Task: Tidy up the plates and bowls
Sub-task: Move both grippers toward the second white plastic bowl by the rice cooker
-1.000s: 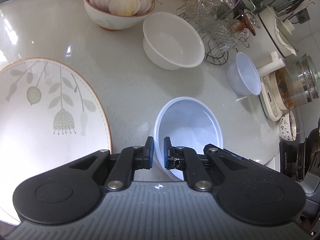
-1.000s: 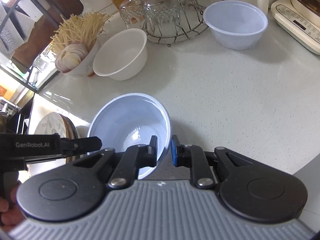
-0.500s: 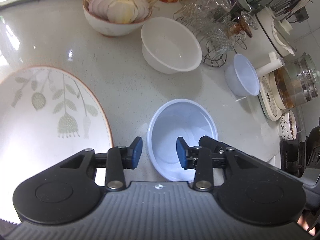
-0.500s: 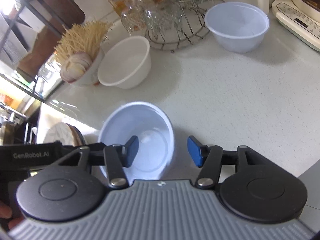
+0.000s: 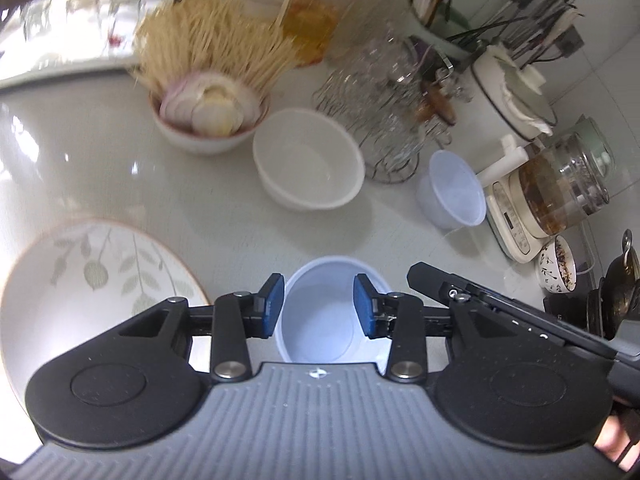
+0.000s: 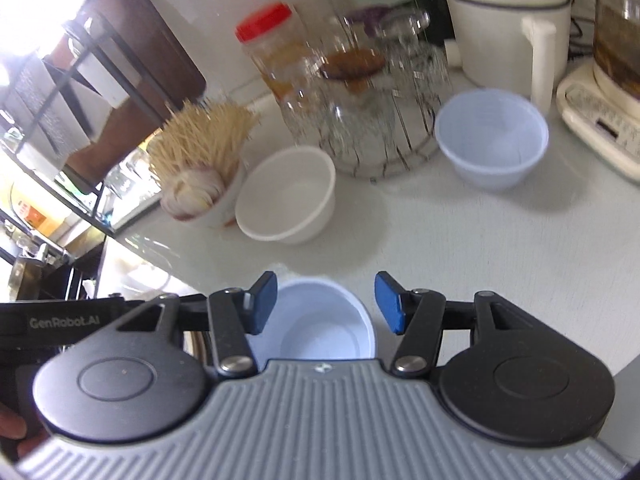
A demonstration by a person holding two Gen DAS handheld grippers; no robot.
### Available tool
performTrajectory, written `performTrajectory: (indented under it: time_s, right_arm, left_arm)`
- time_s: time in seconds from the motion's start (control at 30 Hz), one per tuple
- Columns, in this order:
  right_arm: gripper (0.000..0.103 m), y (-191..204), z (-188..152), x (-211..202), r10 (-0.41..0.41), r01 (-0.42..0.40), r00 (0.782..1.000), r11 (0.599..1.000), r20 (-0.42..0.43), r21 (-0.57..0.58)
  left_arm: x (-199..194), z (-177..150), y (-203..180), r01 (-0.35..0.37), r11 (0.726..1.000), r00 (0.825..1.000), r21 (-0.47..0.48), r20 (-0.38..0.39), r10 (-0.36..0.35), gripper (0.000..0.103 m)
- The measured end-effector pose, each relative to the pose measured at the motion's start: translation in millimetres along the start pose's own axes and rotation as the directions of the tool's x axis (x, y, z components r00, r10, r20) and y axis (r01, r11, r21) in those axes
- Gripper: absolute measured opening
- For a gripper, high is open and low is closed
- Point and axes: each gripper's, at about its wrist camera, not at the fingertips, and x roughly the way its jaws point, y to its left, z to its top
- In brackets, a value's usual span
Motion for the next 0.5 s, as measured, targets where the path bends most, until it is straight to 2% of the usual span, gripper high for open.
performTrajectory:
  time_s: [0.17, 0.37, 0.5]
  right_arm:
    - [0.057, 4.8, 11.4, -18.4, -0.003, 0.004, 1.000, 1.000, 0.031, -0.019]
    - [0.057, 1.4, 20.4, -37.9, 0.001, 0.002, 0.997, 0.999, 0.080, -0.032]
    - [0.058, -2.3, 27.5, -49.4, 0.012, -0.009, 0.997, 0.999, 0.077, -0.039]
  left_arm:
    - [-15.8, 6.1, -17.6, -0.010, 0.998, 0.999, 0.065, 0.044, 0.007, 0.044]
    - [-28.9, 9.4, -35.9, -0.008, 0.996, 0.997, 0.093, 0.079, 0.001, 0.044]
    - [-38.4, 11.1, -56.5, -0.023, 0.990, 0.995, 0.138, 0.102, 0.009, 0.044]
